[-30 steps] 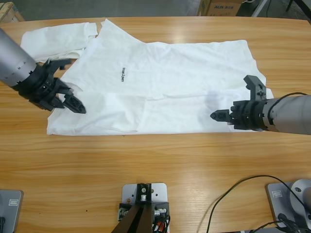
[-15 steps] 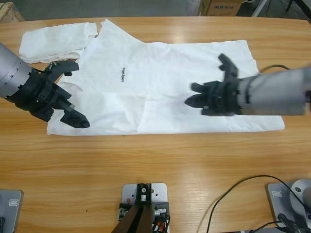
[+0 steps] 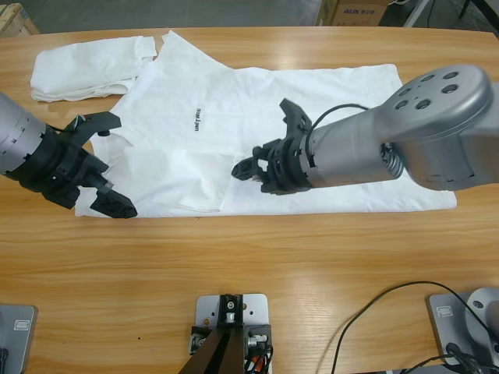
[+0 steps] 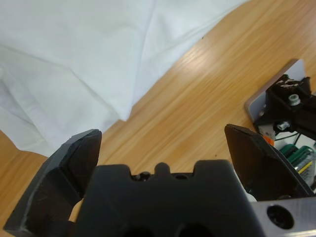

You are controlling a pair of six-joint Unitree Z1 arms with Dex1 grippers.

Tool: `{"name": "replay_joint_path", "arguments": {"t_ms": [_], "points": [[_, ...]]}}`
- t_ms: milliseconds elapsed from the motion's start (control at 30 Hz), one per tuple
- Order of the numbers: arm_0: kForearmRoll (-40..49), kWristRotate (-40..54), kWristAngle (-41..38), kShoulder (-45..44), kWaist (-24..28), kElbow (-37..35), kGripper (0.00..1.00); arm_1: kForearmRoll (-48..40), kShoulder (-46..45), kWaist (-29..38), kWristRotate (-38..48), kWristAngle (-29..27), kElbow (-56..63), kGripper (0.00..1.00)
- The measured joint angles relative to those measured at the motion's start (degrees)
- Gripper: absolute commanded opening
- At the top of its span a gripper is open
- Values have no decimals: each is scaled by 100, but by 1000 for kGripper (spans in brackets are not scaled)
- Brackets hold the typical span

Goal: Fold clothes

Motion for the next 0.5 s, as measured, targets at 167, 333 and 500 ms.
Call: {"name": "replay_joint_path", "arguments": {"t_ms": [167, 333, 500], "points": [[-131, 0, 0, -94, 39, 206, 975, 87, 239, 168, 176, 0, -122, 554], [-172, 0, 0, -123, 84, 276, 976, 17, 458, 277, 259, 4, -169, 438], [-195, 0, 0, -123, 105, 289, 975, -178, 614, 314, 273, 129, -169, 398]]}}
